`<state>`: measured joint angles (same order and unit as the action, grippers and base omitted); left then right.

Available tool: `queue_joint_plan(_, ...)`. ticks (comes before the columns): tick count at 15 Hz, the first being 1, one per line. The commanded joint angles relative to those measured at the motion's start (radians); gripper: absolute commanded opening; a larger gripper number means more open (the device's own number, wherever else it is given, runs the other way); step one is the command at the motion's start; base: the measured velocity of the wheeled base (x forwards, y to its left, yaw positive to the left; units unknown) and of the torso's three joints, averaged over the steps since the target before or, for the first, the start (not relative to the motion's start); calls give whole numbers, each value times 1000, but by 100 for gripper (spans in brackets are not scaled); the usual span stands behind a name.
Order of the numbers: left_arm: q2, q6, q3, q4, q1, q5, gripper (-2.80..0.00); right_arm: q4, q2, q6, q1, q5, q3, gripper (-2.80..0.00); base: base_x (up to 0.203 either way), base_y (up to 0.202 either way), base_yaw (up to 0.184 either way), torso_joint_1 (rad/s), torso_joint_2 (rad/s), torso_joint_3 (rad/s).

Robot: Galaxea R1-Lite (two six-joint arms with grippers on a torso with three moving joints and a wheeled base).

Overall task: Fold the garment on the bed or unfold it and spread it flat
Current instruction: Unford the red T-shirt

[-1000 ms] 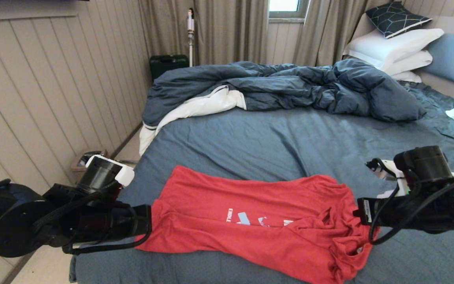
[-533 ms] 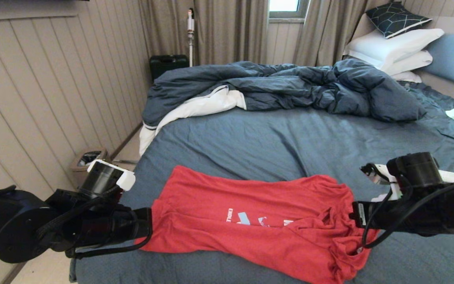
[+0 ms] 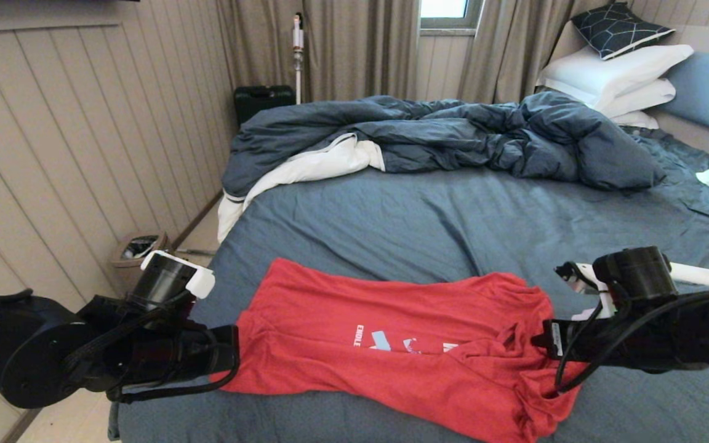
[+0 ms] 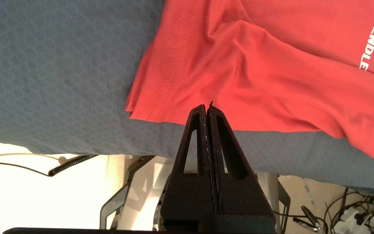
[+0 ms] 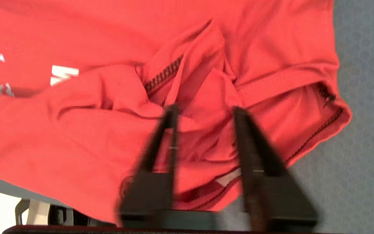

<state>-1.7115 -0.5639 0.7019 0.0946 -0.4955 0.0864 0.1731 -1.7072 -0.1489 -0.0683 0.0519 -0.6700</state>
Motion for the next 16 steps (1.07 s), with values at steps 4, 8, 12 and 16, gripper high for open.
queue_joint_plan(4,-1,1,-9,27,0,1,-280,-1,-8,1,1,2,3,0,0,0,0,0,0,0)
queue_joint_plan(8,-5,-1,-9,33,0,1,-280,3,-36,1,-1,2,18,0,0,0,0,0,0,0)
queue_joint_plan(12,-11,-2,-7,33,0,0,-280,5,-55,0,-10,3,25,0,0,0,0,0,0,0)
queue_joint_plan(16,-14,-2,-7,33,0,-2,-280,38,-60,3,-22,2,43,-280,0,0,0,0,0,0)
